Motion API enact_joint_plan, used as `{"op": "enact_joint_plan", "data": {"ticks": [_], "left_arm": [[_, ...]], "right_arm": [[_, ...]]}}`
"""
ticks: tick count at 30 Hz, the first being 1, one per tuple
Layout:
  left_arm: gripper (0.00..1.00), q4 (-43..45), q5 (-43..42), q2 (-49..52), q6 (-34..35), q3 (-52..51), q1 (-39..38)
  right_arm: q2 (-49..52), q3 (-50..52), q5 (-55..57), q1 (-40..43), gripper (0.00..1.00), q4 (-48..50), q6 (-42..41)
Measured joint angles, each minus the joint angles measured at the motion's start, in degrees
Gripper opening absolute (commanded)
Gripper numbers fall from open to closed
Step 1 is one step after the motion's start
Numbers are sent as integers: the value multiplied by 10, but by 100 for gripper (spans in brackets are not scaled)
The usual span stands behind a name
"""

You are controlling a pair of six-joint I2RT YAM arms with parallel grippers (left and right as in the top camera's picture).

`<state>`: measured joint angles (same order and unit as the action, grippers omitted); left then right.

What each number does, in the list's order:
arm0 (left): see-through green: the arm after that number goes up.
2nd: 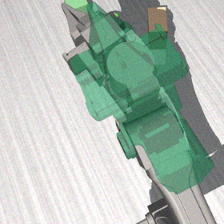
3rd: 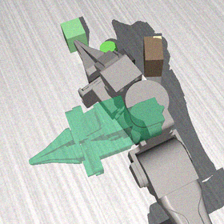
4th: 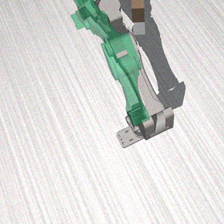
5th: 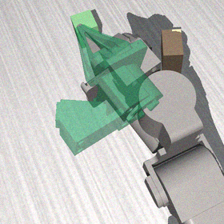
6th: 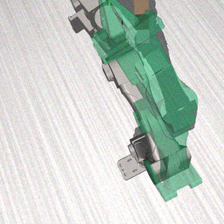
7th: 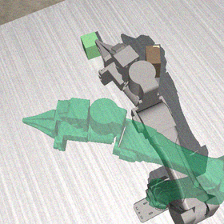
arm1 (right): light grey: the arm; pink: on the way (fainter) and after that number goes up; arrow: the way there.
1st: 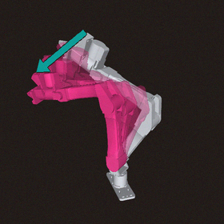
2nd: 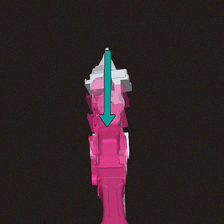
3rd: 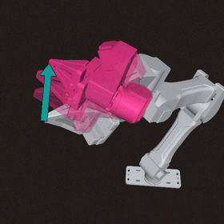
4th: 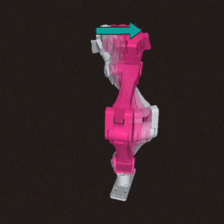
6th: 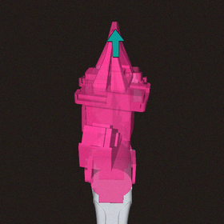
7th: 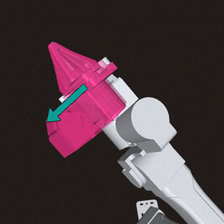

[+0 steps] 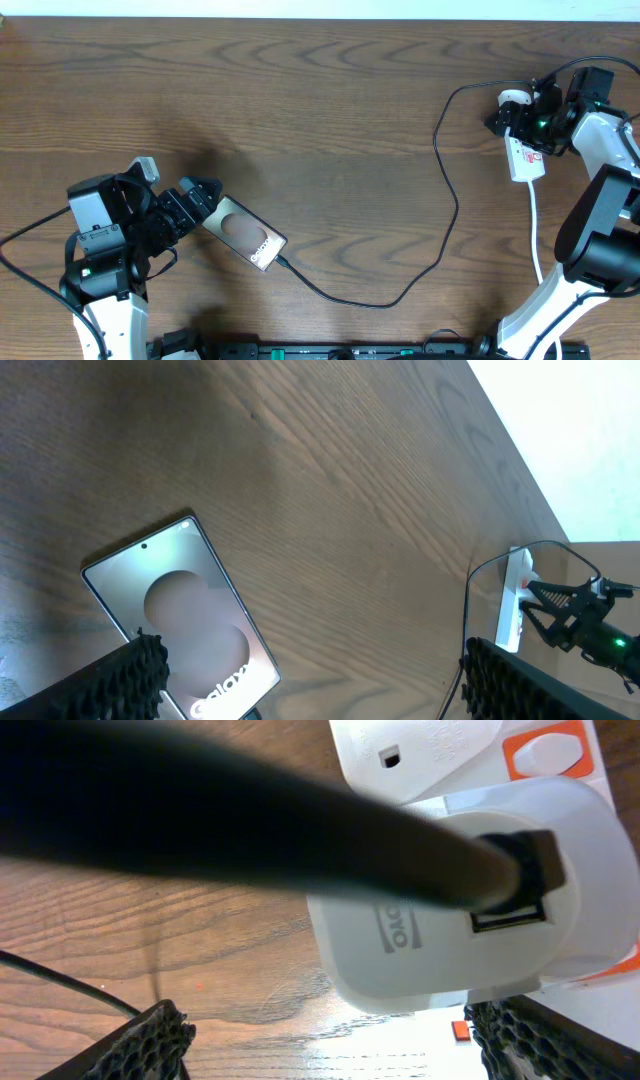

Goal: Plug charger to phone and switch on socket

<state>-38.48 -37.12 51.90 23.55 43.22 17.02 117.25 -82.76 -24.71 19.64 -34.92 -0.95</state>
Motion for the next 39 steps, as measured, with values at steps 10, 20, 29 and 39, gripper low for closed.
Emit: {"op": "enact_joint_plan", "data": {"ticks": [10,20,29,39], "left_arm": [[92,-1,0,0,0,0,0],[92,-3,0,0,0,0,0],[92,-4,0,0,0,0,0],[92,-4,0,0,0,0,0]], "right_arm": [[-28,13,4,0,99,-42,-8],[-208,19,35,0,99,-100,-16],[-332,19,38,0,99,-175,-33],[-348,19,38,0,99,-188,-39]]}}
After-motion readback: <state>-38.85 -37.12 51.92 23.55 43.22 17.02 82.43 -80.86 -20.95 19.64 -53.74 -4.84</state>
